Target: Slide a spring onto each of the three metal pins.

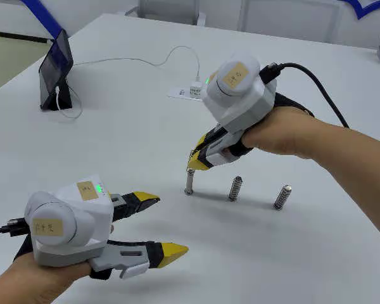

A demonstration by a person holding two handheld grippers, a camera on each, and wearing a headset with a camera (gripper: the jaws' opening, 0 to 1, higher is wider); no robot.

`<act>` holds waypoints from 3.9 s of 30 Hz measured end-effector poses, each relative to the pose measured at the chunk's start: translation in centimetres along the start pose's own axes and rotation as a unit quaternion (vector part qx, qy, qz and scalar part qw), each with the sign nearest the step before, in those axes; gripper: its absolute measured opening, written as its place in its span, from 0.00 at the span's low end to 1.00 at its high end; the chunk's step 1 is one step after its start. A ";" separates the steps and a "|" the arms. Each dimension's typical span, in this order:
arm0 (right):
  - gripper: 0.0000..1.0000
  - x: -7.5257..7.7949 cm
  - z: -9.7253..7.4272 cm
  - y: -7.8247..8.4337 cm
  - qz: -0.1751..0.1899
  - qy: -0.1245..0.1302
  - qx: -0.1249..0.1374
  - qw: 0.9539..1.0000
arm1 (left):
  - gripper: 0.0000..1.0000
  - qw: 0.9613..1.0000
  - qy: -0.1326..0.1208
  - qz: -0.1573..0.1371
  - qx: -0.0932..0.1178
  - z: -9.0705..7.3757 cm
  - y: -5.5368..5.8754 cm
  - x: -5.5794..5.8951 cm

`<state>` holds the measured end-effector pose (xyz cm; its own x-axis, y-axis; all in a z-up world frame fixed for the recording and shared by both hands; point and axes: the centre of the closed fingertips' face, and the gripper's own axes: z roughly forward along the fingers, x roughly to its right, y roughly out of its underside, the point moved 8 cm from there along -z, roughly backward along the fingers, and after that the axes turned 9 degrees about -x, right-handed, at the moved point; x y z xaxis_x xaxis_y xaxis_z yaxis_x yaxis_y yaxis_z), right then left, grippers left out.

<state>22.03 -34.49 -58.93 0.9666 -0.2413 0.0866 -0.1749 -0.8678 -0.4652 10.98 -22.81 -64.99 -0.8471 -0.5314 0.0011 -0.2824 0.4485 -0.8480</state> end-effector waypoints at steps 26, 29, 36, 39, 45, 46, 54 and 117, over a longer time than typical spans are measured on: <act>0.12 -0.1 3.2 1.2 0.018 -0.019 -0.035 0.999 | 0.57 1.000 0.001 -0.005 -0.005 0.0 0.4 -0.2; 0.12 -0.2 3.6 1.4 0.022 -0.023 -0.036 0.999 | 0.57 1.000 0.002 -0.006 -0.006 0.0 0.5 -0.2; 0.12 -0.6 4.4 1.8 0.024 -0.031 -0.045 0.998 | 0.57 1.000 0.003 -0.007 -0.008 0.1 0.6 -0.1; 0.12 -0.7 4.7 2.0 0.023 -0.031 -0.049 0.998 | 0.57 1.000 0.003 -0.008 -0.008 0.1 0.6 -0.2; 0.12 -0.8 5.0 2.0 0.025 -0.031 -0.049 0.998 | 0.57 1.000 0.002 -0.009 -0.010 0.2 0.6 -0.3; 0.12 -0.7 5.0 2.0 0.025 -0.030 -0.049 0.998 | 0.57 1.000 0.002 -0.009 -0.010 0.2 0.6 -0.3; 0.13 -0.7 5.0 1.9 0.023 -0.029 -0.046 0.998 | 0.58 1.000 -0.001 -0.009 -0.008 0.1 0.6 -0.5; 0.26 -5.5 -5.9 12.3 0.126 0.067 0.093 0.985 | 0.75 1.000 -0.016 -0.002 -0.002 0.0 -1.4 -0.4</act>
<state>13.47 -46.46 -59.92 0.8610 -0.5054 0.0573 -0.3575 -0.6814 -0.6387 11.70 -23.25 -63.84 -0.8309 -0.5563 -0.0120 -0.2880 0.4486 -0.8461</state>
